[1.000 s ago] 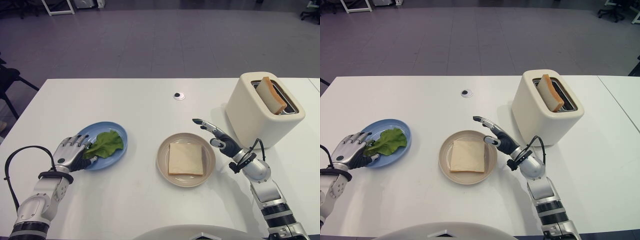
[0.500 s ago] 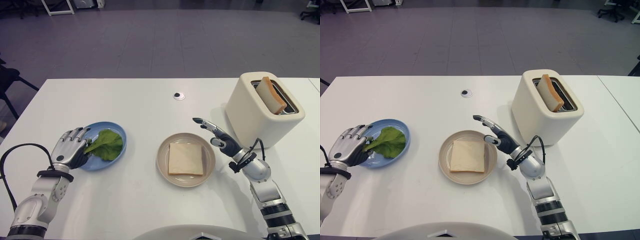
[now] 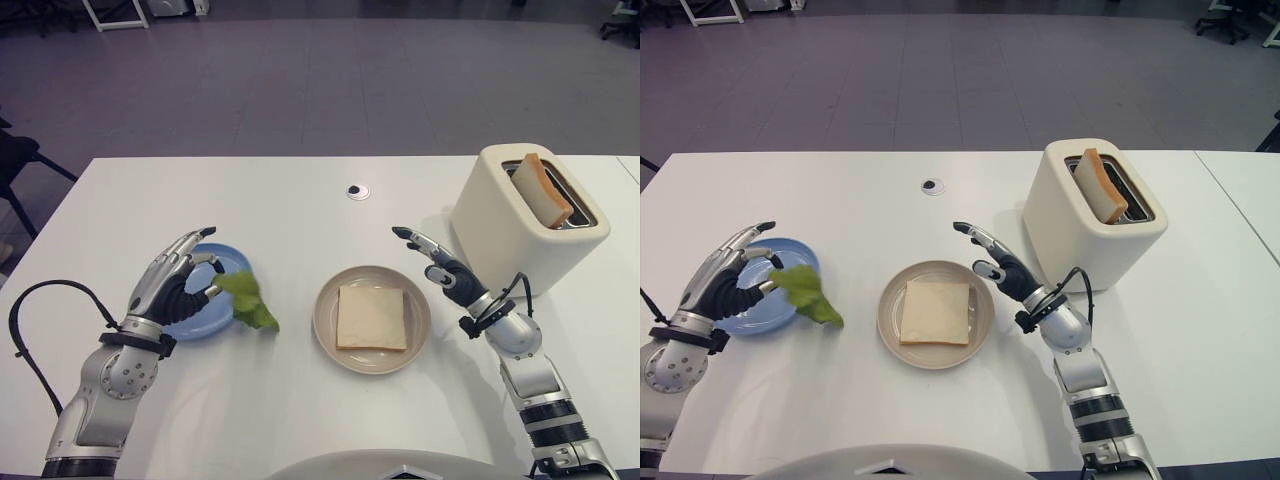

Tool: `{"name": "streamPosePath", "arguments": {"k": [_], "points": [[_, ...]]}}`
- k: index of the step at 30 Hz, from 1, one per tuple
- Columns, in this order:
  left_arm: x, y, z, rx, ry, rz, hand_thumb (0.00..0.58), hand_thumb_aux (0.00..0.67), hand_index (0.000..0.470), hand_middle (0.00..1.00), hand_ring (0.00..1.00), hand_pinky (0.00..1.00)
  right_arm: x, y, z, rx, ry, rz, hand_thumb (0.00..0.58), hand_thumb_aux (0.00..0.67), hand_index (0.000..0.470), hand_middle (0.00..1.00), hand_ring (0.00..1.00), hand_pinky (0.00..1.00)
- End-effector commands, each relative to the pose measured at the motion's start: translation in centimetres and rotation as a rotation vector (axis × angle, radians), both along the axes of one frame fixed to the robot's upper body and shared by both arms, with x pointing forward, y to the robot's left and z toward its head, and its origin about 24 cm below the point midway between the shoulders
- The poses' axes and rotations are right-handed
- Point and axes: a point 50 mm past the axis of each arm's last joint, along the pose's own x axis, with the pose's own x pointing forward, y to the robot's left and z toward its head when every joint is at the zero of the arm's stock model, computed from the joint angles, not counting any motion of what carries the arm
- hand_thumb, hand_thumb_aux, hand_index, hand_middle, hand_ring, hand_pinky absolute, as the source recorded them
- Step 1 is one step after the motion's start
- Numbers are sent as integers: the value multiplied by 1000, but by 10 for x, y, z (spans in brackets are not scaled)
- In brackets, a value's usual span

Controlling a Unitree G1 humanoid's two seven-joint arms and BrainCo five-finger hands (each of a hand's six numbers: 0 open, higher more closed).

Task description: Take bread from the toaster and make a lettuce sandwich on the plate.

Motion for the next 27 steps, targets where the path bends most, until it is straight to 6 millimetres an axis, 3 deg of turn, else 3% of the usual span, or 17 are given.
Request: {"name": "streamPosePath", "arguments": {"k": [1, 6, 10, 12, 13, 16, 21, 27], "points": [[3, 28, -22, 30, 92, 95, 580, 670, 470, 0, 0, 0, 2, -1, 1, -6, -5, -6, 0, 0, 0, 0, 0, 0], [5, 35, -28, 24, 103, 101, 580, 670, 470, 0, 0, 0, 1, -2, 2, -6, -4, -6, 0, 0, 0, 0, 0, 0], [5, 21, -19, -38, 53, 46, 580, 670, 470, 0, 0, 0, 0, -3, 1, -7, -1, -9, 0, 0, 0, 0, 0, 0], [7, 6, -11, -115, 18, -1, 554, 528, 370, 0, 0, 0, 0, -3, 1, -7, 0, -9, 0, 0, 0, 0, 0, 0], [8, -4, -6, -152, 3, -32, 0, 0, 0, 0, 0, 0, 0, -3, 1, -8, 1, -9, 0, 0, 0, 0, 0, 0], [9, -31, 0, -159, 3, -115, 0, 0, 0, 0, 0, 0, 0, -3, 1, -8, 3, -8, 0, 0, 0, 0, 0, 0], [4, -59, -12, 201, 70, -243, 0, 0, 0, 0, 0, 0, 2, -2, 2, -4, 3, -5, 0, 0, 0, 0, 0, 0], [1, -58, -14, 475, 79, -294, 0, 0, 0, 0, 0, 0, 2, -2, 1, -1, 10, -2, 0, 0, 0, 0, 0, 0]]}}
